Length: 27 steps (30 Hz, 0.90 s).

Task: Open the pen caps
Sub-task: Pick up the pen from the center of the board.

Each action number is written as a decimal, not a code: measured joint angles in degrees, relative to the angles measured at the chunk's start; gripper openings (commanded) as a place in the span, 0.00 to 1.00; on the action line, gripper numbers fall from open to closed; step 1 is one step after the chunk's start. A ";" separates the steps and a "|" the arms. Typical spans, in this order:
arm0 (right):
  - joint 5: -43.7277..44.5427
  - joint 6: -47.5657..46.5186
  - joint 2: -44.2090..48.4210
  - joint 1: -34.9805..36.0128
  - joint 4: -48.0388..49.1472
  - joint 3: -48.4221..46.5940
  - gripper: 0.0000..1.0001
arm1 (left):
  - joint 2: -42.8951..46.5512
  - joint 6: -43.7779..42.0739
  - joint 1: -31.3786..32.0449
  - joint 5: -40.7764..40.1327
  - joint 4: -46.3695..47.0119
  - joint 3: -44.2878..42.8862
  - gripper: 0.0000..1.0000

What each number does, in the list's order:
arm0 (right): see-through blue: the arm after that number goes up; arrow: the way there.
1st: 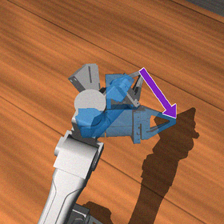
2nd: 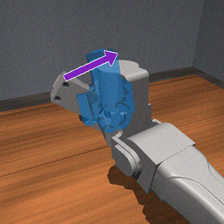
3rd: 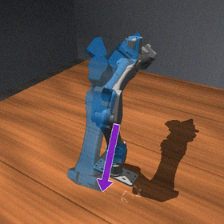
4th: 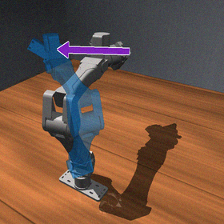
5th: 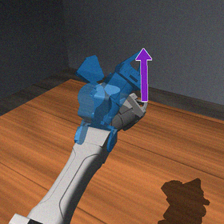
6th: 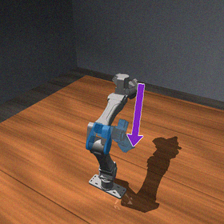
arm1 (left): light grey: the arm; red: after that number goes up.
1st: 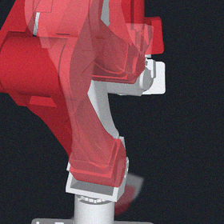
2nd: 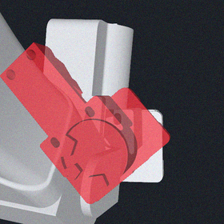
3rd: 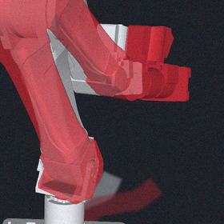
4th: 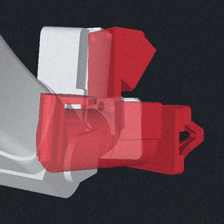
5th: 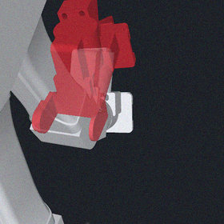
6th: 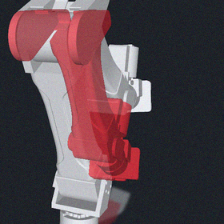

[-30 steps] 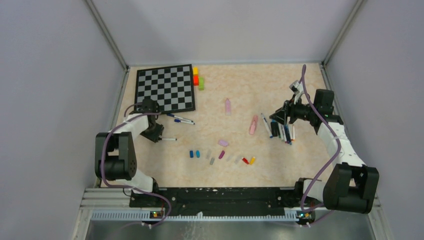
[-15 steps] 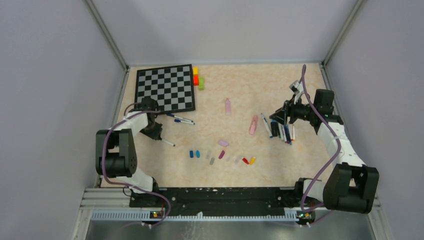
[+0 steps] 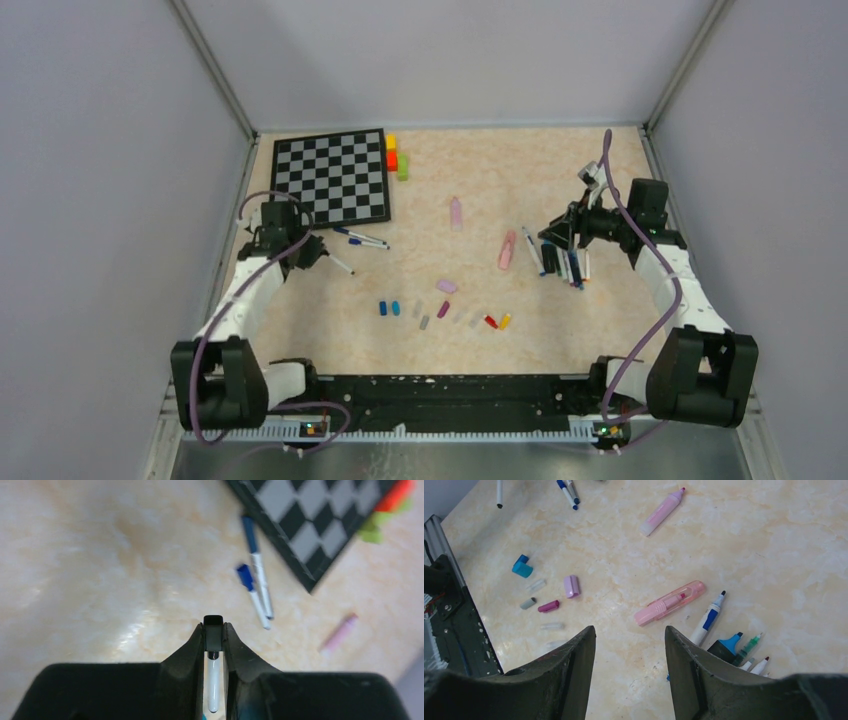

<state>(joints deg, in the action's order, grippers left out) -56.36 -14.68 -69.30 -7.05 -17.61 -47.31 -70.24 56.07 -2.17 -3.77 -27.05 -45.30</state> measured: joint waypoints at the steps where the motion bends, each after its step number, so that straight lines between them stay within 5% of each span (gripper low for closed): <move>1: -0.52 -0.17 0.00 0.00 0.00 0.00 0.52 | 0.90 -0.37 -0.04 0.63 0.70 0.46 0.00; 5: -3.08 -0.66 0.00 0.11 0.02 0.02 0.55 | 11.19 -2.60 -0.04 12.17 13.68 8.63 0.00; 12: -10.27 1.14 0.00 2.32 3.02 2.49 0.63 | 17.64 0.15 4.52 30.27 51.12 24.46 0.00; 20: -18.56 10.54 -0.24 7.56 13.42 8.13 0.64 | 9.81 -4.48 28.02 30.38 78.07 24.72 0.00; 27: -21.05 17.66 -0.72 10.71 21.77 9.49 0.64 | -3.41 -8.33 38.86 24.85 93.74 23.17 0.00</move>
<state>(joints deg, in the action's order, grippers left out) -77.41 2.98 -70.02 3.66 4.16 -37.82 -73.65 47.75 36.69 21.08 66.70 -22.13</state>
